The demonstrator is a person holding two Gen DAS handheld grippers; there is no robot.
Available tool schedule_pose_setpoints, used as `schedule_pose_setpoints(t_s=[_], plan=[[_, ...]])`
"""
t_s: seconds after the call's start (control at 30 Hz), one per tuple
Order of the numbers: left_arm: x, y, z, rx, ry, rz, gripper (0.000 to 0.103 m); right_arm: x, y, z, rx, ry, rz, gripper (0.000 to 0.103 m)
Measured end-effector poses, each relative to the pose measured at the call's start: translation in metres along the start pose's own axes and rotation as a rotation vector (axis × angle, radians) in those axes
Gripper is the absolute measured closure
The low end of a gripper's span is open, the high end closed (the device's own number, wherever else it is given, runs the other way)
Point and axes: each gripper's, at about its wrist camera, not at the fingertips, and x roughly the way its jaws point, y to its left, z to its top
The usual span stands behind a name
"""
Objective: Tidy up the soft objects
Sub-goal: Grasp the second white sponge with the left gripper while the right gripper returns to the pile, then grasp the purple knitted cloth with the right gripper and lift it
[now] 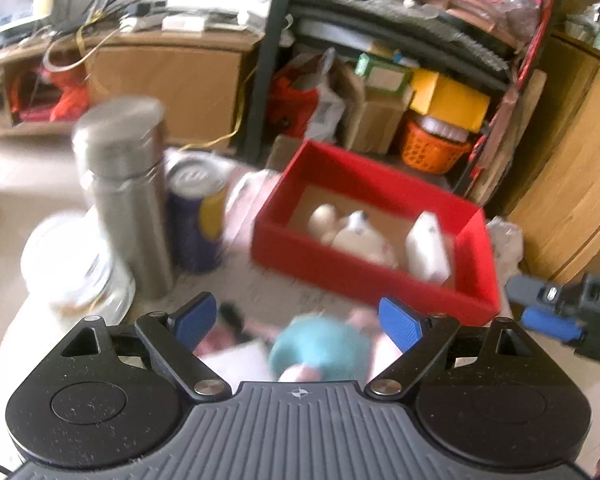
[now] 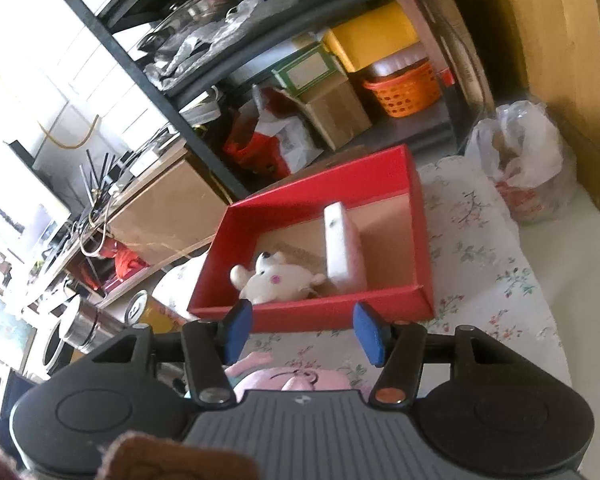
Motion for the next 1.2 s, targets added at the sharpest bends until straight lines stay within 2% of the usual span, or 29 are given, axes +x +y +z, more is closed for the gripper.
schedule_pose_setpoints(t_s=[0.2,0.37,0.7,0.73,0.8,0.87,0.9,1.2], plan=[[-0.004,0.018,-0.027,-0.031,0.046,0.062,0.017,0.0,0.015,-0.009,-0.041,0.025,0.028,0.075],[-0.007,0.023,-0.042,-0.041,0.072,0.074,0.017,0.0,0.023,-0.022,-0.056,0.06,0.048,0.075],[0.009,0.02,-0.051,-0.062,0.115,0.117,0.017,-0.006,0.027,-0.046,-0.067,0.102,0.063,0.074],[0.012,0.02,-0.052,-0.069,0.126,0.121,0.018,-0.006,0.027,-0.047,-0.07,0.104,0.064,0.074],[0.016,0.022,-0.053,-0.09,0.142,0.123,0.027,-0.005,0.029,-0.048,-0.081,0.112,0.064,0.073],[0.018,0.025,-0.055,-0.109,0.166,0.109,0.041,-0.003,0.03,-0.048,-0.093,0.121,0.065,0.07],[0.017,0.027,-0.055,-0.122,0.174,0.097,0.044,-0.001,0.032,-0.048,-0.103,0.132,0.066,0.068],[-0.012,0.05,-0.041,-0.165,0.111,0.037,0.049,0.024,0.044,-0.046,-0.175,0.2,0.053,0.063]])
